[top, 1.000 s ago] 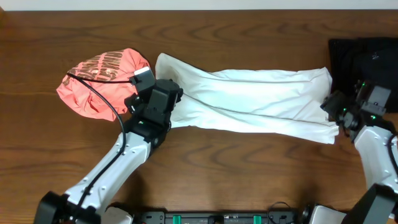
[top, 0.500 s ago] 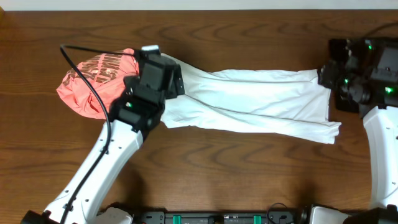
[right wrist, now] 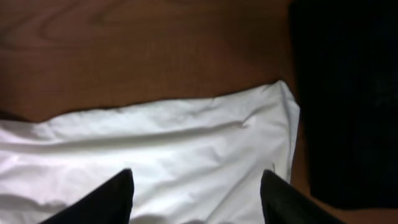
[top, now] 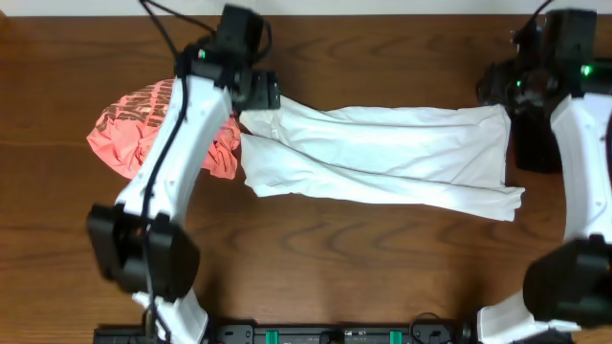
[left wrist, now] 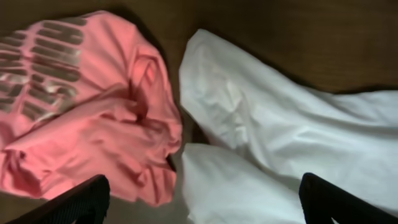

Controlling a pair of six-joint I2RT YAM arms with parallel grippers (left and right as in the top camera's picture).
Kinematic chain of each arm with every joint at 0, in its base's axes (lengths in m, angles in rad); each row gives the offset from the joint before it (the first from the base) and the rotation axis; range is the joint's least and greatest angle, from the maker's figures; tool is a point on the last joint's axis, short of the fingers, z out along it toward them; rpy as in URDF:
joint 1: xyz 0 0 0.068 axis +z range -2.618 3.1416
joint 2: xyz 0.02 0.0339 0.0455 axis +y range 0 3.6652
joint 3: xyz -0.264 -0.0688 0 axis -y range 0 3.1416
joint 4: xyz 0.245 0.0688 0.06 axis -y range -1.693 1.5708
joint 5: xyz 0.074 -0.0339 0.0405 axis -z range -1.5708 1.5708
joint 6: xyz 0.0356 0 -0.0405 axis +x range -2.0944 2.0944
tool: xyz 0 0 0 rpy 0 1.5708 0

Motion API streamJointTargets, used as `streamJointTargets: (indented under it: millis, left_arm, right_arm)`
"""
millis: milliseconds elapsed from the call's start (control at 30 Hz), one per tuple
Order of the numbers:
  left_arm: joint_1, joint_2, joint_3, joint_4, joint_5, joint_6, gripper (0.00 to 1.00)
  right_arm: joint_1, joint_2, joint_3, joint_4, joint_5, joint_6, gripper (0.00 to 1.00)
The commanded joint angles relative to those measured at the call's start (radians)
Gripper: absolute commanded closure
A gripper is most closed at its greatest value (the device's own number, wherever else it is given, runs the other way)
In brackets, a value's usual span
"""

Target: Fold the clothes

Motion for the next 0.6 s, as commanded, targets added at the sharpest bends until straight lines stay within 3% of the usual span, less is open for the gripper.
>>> streamJointTargets:
  millis: [0,200,567]
  left_arm:
    - [0.019,0.055,0.128,-0.037,0.055,0.020,0.02]
    - [0.043,0.070,0.168,0.016,0.055,0.021,0.02]
    - [0.087,0.112,0.168,0.124,0.055,0.025,0.02]
  right_arm:
    - [-0.003,0.069,0.154,-0.080,0.011,-0.013,0.37]
    - [-0.009,0.197,0.310,-0.149,0.010,-0.044,0.36]
    - [0.002,0.277,0.317,-0.103,0.002,-0.106,0.20]
